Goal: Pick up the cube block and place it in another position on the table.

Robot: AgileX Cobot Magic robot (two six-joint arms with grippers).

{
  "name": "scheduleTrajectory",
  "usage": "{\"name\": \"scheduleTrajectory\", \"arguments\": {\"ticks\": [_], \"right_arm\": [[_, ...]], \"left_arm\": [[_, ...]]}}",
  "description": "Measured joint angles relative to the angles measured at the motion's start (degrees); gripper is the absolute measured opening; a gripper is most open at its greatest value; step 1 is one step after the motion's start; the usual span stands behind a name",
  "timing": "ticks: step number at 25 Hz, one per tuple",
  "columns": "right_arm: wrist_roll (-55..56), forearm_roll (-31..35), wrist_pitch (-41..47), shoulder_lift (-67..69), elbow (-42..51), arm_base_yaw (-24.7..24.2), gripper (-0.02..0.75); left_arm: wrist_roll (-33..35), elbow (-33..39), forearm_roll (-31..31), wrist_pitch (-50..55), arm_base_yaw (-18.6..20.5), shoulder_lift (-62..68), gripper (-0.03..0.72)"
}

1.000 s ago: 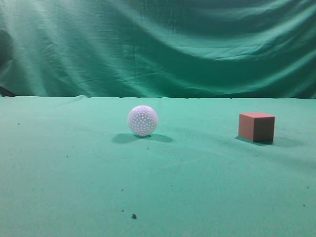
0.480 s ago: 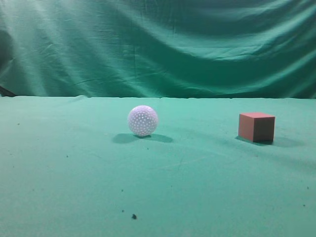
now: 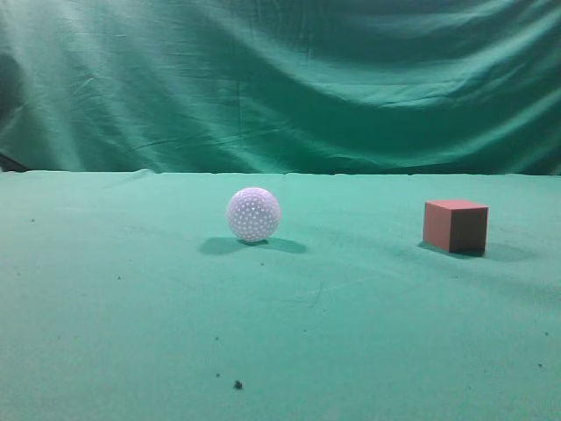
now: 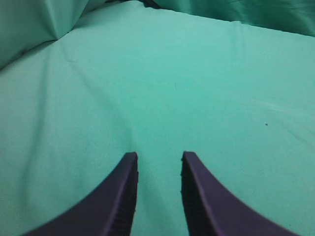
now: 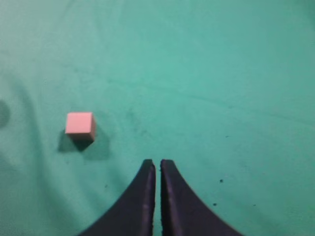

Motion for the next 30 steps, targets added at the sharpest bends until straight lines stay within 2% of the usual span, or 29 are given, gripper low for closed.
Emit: {"name": "scheduleTrajectory", "arguments": {"ticks": [6, 10, 14, 19, 21, 28, 29, 30], "right_arm": [[0.00, 0.21, 3.76, 16.24, -7.13, 11.58, 0.000], [0.00, 0.43, 4.17, 27.08, -10.66, 14.47, 0.000], [0.00, 0.59, 4.17, 36.52, -13.37, 14.67, 0.199], [0.00, 4.39, 3.60, 44.37, -17.10, 14.67, 0.515], [0.00, 5.00, 2.51, 46.23, -18.03, 14.67, 0.582], [2.18, 4.03, -3.41, 51.48, -18.41, 14.67, 0.568], [2.28, 3.81, -4.24, 52.28, -18.41, 14.67, 0.524], [2.29, 3.70, -5.01, 53.08, -18.51, 14.67, 0.518]], "left_arm": [[0.00, 0.00, 0.00, 0.00, 0.00, 0.00, 0.235], [0.00, 0.00, 0.00, 0.00, 0.00, 0.00, 0.235], [0.00, 0.00, 0.00, 0.00, 0.00, 0.00, 0.235], [0.00, 0.00, 0.00, 0.00, 0.00, 0.00, 0.235], [0.00, 0.00, 0.00, 0.00, 0.00, 0.00, 0.235], [0.00, 0.00, 0.00, 0.00, 0.00, 0.00, 0.235], [0.00, 0.00, 0.00, 0.00, 0.00, 0.00, 0.235], [0.00, 0.00, 0.00, 0.00, 0.00, 0.00, 0.235]]}}
